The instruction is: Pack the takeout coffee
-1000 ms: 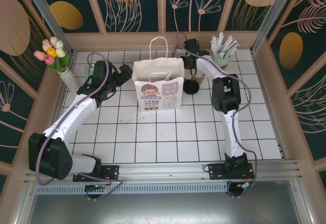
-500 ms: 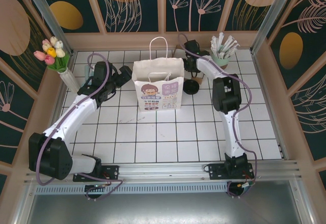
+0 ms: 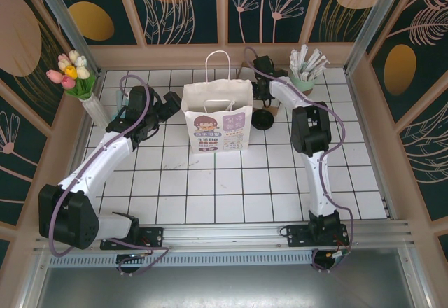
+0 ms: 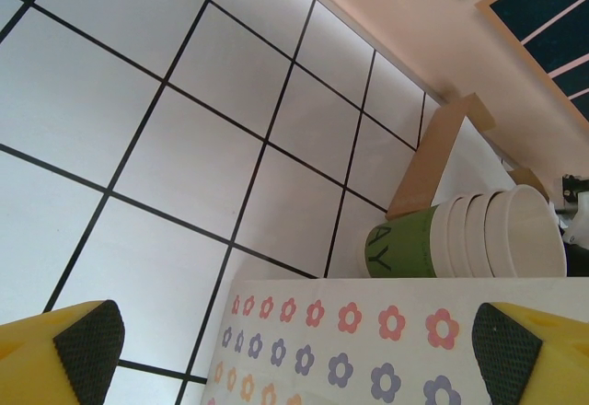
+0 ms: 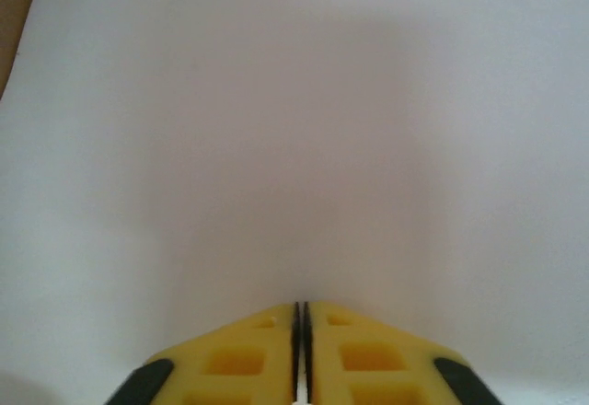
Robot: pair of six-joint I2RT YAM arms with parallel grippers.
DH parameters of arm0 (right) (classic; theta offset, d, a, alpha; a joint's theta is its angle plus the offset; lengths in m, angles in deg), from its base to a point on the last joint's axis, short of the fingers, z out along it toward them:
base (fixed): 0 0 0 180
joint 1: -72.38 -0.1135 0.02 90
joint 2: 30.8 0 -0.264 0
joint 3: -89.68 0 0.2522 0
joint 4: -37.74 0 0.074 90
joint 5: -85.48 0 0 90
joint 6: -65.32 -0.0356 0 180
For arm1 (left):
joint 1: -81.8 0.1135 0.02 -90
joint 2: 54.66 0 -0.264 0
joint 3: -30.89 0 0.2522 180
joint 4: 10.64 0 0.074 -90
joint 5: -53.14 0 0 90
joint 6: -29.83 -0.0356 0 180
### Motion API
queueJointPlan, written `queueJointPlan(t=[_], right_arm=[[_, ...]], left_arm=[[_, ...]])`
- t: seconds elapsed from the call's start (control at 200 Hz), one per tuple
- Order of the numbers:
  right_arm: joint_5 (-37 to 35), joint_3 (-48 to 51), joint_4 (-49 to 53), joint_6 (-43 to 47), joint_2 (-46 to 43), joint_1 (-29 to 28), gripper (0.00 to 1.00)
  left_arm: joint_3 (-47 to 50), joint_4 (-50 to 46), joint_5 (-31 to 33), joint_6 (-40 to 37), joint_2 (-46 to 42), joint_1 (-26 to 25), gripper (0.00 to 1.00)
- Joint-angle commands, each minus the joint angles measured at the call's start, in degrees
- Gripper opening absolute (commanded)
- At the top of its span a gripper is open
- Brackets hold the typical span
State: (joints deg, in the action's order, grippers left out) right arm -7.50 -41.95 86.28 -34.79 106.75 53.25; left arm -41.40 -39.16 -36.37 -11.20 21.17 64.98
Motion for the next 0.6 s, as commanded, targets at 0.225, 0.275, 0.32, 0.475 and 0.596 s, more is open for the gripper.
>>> queueJointPlan(t=[0.225,0.275,0.32,0.475,0.596], right_arm=[[0.9,1.3,-0.2,1.3,-4.5,-0.5,0.00],[1.0,2.4,-0.5,1.7,-5.9,-0.5,0.00],[1.2,3.8,-0.7,2.5,-7.0,-0.5,0.16],[1.8,5.8,1.1,4.8,-7.2,-0.4,0.52],[1.9,5.4,2.9,4.0,-4.6,-0.4,0.80]], left_arm=[[0.2,0.6,0.1,-0.1,-1.3,0.2,0.99],[0.2,0.5,0.2,0.0,-1.4,0.2,0.99],[0.4,0.5,0.3,-0.1,-1.5,0.1,0.99],[0.7,0.6,0.4,0.0,-1.4,0.2,0.99],[1.1,1.0,0.2,0.1,-1.3,0.1,0.99]])
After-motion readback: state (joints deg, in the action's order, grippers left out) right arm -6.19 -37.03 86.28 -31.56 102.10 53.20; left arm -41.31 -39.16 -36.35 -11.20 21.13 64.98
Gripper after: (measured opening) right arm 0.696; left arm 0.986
